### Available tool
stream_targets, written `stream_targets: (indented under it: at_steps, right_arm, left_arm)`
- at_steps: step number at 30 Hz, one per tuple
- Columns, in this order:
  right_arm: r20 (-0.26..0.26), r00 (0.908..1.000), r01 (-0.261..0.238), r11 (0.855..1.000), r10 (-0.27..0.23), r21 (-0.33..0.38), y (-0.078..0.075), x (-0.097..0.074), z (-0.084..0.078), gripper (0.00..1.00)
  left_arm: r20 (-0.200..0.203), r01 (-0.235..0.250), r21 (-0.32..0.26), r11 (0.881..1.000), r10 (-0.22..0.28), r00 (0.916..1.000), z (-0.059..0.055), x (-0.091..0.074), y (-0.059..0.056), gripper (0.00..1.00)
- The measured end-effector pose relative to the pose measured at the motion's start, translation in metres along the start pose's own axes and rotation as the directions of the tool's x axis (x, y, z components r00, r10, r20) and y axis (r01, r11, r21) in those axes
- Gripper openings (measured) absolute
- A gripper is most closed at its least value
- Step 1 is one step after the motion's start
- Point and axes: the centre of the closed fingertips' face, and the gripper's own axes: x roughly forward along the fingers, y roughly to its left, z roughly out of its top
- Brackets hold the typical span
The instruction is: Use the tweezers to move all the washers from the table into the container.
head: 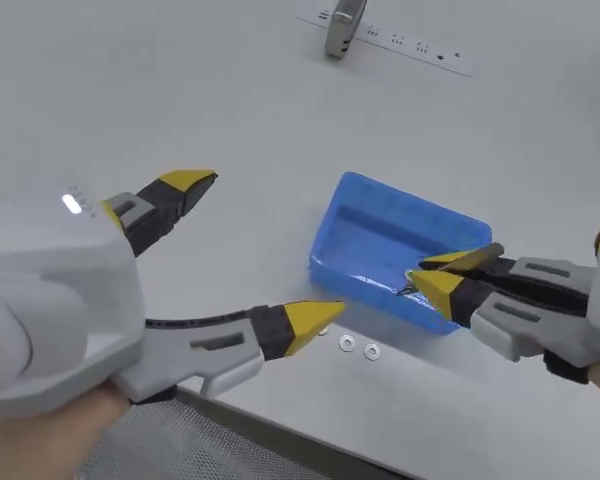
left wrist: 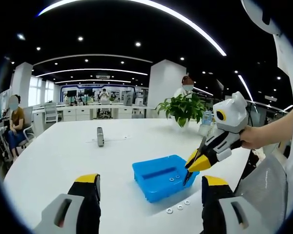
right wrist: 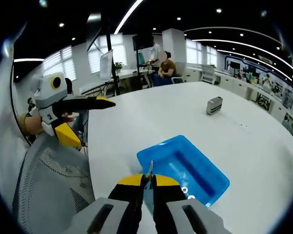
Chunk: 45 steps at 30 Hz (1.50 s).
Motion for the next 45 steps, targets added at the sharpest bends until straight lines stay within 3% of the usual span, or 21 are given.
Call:
stream_targets:
  at_steps: [6, 12, 22, 29, 33, 45]
  right_arm:
    - [-0.068, 0.9967, -0.043, 0.999, 0.044, 0.02, 0.011, 0.015, -0.029, 0.03]
    - [-0.096, 0.9932, -0.064, 0.998, 0.067, 0.029, 0.015, 0.019, -0.041, 0.03]
    - [-0.122, 0.99, -0.069, 0.998, 0.07, 0.012, 0.018, 0.021, -0.049, 0.03]
    - [-0.147, 0.9861, -0.087, 0.994, 0.077, -0.061, 0.025, 0.021, -0.05, 0.03]
    - [-0.143, 0.9869, -0.087, 0.993, 0.075, -0.081, 0.027, 0.018, -0.044, 0.03]
    - [-0.076, 0.9951, -0.072, 0.99, 0.064, -0.118, 0.024, -0.003, -0.002, 0.03]
  left_arm:
    - [0.001, -0.001, 0.001, 1.0, 0.001, 1.0, 0.0, 0.0, 0.0, 0.87]
    - [-0.002, -0.003, 0.002, 1.0, 0.003, 1.0, 0.0, 0.0, 0.0, 0.87]
    - [-0.005, -0.001, 0.004, 1.0, 0.001, 1.0, -0.001, 0.0, 0.0, 0.87]
    - [-0.006, -0.001, 0.008, 1.0, 0.001, 1.0, -0.001, 0.0, 0.0, 0.87]
    - [-0.005, -0.003, 0.005, 1.0, 0.003, 1.0, 0.0, 0.0, 0.0, 0.86]
    - [-0.01, 0.0, 0.009, 1.0, 0.0, 0.9999, -0.001, 0.0, 0.0, 0.86]
